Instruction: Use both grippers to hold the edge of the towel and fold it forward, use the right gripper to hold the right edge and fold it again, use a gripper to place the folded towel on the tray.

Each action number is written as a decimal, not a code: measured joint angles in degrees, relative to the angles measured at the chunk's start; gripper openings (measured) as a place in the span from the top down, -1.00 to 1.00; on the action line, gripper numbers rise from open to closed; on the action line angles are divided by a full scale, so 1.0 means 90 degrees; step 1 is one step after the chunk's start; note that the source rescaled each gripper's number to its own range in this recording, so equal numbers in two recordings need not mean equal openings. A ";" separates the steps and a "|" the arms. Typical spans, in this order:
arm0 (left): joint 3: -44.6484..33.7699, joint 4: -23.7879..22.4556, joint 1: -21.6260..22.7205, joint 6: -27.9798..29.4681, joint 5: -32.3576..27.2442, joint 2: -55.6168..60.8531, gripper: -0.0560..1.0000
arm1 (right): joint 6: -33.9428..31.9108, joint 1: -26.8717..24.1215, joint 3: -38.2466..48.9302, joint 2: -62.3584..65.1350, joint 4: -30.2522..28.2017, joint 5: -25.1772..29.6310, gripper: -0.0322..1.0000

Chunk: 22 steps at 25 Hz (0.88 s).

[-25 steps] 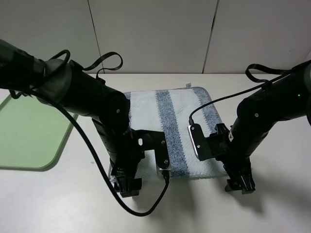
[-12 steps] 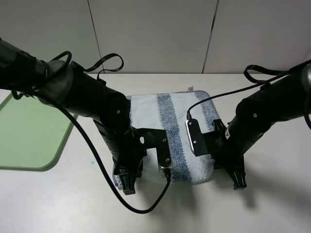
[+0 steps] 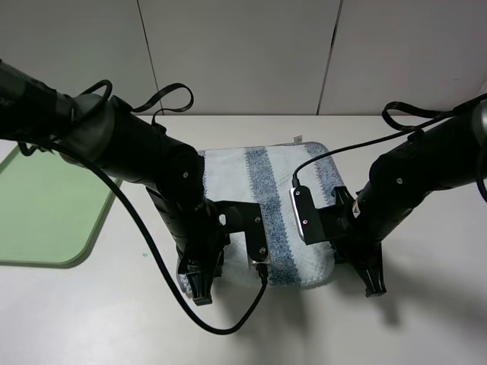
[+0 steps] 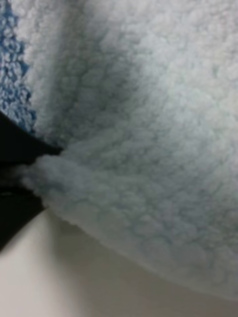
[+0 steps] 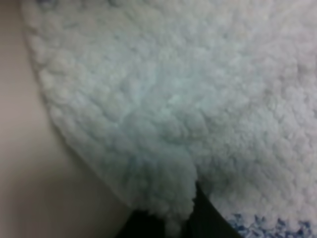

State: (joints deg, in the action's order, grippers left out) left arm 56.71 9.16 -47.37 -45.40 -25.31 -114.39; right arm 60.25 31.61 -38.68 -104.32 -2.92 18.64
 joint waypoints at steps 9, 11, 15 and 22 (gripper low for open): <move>0.0000 -0.0086 0.0000 0.0000 -0.1050 0.0564 0.89 | -0.0027 0.0005 0.0054 0.0797 0.0324 0.0840 0.94; 0.0000 -0.0093 0.0000 0.0000 -0.1287 0.0788 0.89 | -0.0028 0.0005 0.0054 0.1008 0.0400 0.1048 0.94; 0.0000 -0.0093 0.0000 0.0000 -0.1778 0.1162 0.89 | -0.0034 0.0005 0.0061 0.1426 0.0651 0.1470 0.94; 0.0000 -0.0066 0.0000 0.0020 -0.2362 0.1784 0.89 | -0.0064 0.0005 0.0061 0.1969 0.1233 0.2283 0.94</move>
State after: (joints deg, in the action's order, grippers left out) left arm 56.71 8.56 -47.37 -45.23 -46.57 -98.34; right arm 59.67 31.65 -38.13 -86.59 8.18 39.18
